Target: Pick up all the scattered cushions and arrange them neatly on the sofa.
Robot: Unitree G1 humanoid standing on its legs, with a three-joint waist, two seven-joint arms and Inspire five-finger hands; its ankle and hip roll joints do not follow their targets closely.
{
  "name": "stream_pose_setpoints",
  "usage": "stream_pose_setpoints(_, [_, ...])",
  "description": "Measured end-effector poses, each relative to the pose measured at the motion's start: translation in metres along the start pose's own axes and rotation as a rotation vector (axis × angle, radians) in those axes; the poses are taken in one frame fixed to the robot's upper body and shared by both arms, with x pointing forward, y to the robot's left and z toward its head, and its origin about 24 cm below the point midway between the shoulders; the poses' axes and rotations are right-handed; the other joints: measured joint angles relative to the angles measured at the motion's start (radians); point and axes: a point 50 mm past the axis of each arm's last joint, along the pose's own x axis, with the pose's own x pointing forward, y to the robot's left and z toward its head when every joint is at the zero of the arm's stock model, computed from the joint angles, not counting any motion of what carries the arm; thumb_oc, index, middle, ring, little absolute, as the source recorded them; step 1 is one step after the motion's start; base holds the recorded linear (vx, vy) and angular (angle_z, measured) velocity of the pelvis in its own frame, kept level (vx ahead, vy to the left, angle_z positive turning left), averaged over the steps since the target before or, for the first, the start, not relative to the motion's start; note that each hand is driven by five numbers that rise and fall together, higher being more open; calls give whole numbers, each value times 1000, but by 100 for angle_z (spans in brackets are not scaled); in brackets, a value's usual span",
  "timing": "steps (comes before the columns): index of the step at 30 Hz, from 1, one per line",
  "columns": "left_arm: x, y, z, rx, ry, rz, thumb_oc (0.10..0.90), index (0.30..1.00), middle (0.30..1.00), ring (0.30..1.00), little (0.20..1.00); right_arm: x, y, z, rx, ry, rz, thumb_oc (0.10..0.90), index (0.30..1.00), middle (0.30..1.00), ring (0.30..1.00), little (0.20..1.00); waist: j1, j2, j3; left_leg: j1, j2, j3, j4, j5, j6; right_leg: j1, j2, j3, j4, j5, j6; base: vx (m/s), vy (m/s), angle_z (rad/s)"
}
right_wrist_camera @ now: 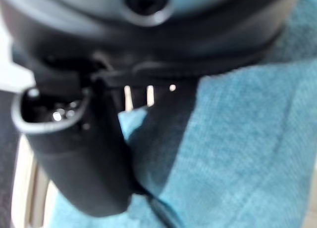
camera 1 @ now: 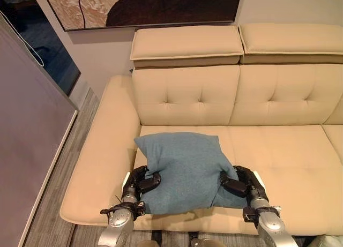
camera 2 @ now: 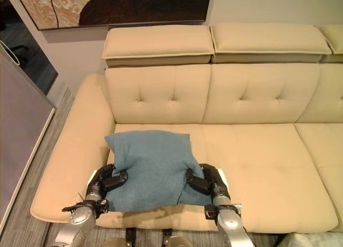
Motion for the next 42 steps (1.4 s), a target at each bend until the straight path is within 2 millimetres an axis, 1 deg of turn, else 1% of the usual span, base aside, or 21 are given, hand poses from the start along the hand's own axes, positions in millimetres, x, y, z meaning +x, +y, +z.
stream_pose_setpoints(1, [1,-1,3,3,-10,-7,400,300,300,300,300,0,-2,0,5,-1,-12,400,300,300,300,300,-3,9,-1,1,6,3,-17,-18,6,-8,6,1,0,4,4,146,47,-9])
stream_pose_setpoints(7, [8,1,19,45,-61,-23,400,300,300,300,300,-1,1,0,0,-3,-24,400,300,300,300,300,-6,10,-1,33,-18,35,-44,-24,20,-1,-18,31,0,14,25,106,56,-12])
stream_pose_setpoints(9, [10,0,30,68,-98,-33,400,300,300,300,300,0,1,5,-10,-27,-35,400,300,300,300,300,-6,10,-1,31,-20,35,-43,-25,21,-2,-20,32,0,16,26,12,48,2])
stream_pose_setpoints(12, [18,-4,49,89,-163,-22,400,300,300,300,300,6,4,26,-34,-111,-56,400,300,300,300,300,-7,10,-1,25,-23,36,-43,-25,21,-9,-23,36,0,16,26,-15,19,-3])
stream_pose_setpoints(14, [24,-6,72,100,-241,-11,400,300,300,300,300,16,6,50,-50,-201,-79,400,300,300,300,300,-9,10,-1,6,-24,38,-43,-25,21,-30,-23,41,0,21,32,-50,33,-11])
stream_pose_setpoints(15, [29,-13,103,90,-350,0,400,300,300,300,300,27,7,82,-49,-315,-116,400,300,300,300,300,-9,11,-2,-13,-25,45,-43,-23,23,-54,-23,51,0,28,36,-56,35,-15])
stream_pose_setpoints(17, [32,-19,129,78,-437,17,400,300,300,300,300,33,8,108,-67,-407,-151,400,300,300,300,300,-8,11,-2,-24,-25,48,-43,-22,25,-66,-24,54,0,31,35,-5,27,-8])
stream_pose_setpoints(19, [28,-27,156,70,-551,24,400,300,300,300,300,29,7,136,-99,-532,-197,400,300,300,300,300,-4,11,-2,-45,-26,48,-43,-18,25,-87,-24,55,0,35,33,0,0,0])
stream_pose_setpoints(23, [10,-33,185,37,-760,67,400,300,300,300,300,13,10,172,-154,-770,-296,400,300,300,300,300,-1,11,-2,-46,-25,50,-43,-18,25,-91,-22,64,0,35,32,-87,-2,-6])
stream_pose_setpoints(24, [7,-38,201,23,-846,84,400,300,300,300,300,12,12,193,-176,-874,-358,400,300,300,300,300,0,11,-2,-63,-26,50,-43,-18,25,-109,-22,70,1,39,28,-247,-19,-9])
stream_pose_setpoints(26, [9,-48,220,-8,-914,95,400,300,300,300,300,15,14,216,-173,-963,-425,400,300,300,300,300,2,11,-1,-100,-29,50,-41,-6,21,-146,-25,73,1,52,35,-244,-34,-1])
stream_pose_setpoints(30, [35,-66,269,44,-976,148,400,300,300,300,300,46,19,269,-202,-1029,-532,400,300,300,300,300,3,10,0,-232,-39,41,-27,32,18,-268,-36,68,1,93,40,-151,-35,8])
stream_pose_setpoints(32, [48,-69,288,114,-964,180,400,300,300,300,300,58,19,284,-270,-1011,-553,400,300,300,300,300,4,10,2,-281,-38,33,-33,51,12,-315,-36,59,1,103,42,-65,-16,11])
stream_pose_setpoints(33, [51,-59,298,151,-965,232,400,300,300,300,300,63,24,287,-301,-992,-543,400,300,300,300,300,5,10,3,-313,-33,33,-42,64,5,-353,-32,57,1,109,36,-79,-40,0])
stream_pose_setpoints(34, [57,-54,300,202,-949,261,441,361,361,361,361,68,28,285,-322,-975,-535,400,300,300,300,300,5,11,4,-327,-31,33,-42,66,2,-369,-29,55,1,111,33,-86,-45,-3])
stream_pose_setpoints(35, [62,-52,302,236,-928,283,596,594,594,594,594,71,30,284,-341,-959,-530,400,300,300,300,300,5,14,6,-340,-29,32,-42,67,1,-381,-27,55,1,111,33,-50,-27,-1])
stream_pose_setpoints(36, [65,-50,304,262,-906,302,596,594,594,594,594,74,35,281,-368,-948,-512,400,300,300,300,300,6,20,23,-353,-26,32,-42,70,-2,-394,-25,53,1,115,28,-84,-39,-1])
stream_pose_setpoints(37, [68,-47,307,290,-894,320,800,900,900,900,900,78,37,281,-385,-930,-504,590,585,585,585,585,4,22,35,-362,-25,32,-42,70,-2,-403,-23,53,1,121,20,-65,-27,-1])
stream_pose_setpoints(38, [70,-46,307,312,-879,327,800,900,900,900,900,81,37,280,-399,-910,-492,740,811,811,811,811,8,26,41,-379,-24,32,-42,72,-3,-419,-23,51,1,123,18,-98,-55,-3])
stream_pose_setpoints(39, [73,-43,307,342,-862,333,800,900,900,900,900,85,38,279,-404,-881,-477,800,900,900,900,900,4,27,46,-399,-22,33,-42,73,-3,-440,-21,52,1,127,13,-33,-30,-1])
stream_pose_setpoints(42, [79,-37,304,402,-802,343,800,900,900,900,900,90,38,278,-467,-853,-421,800,900,900,900,900,7,27,73,-438,-18,32,-42,74,-4,-479,-16,51,2,131,8,-13,-48,-2])
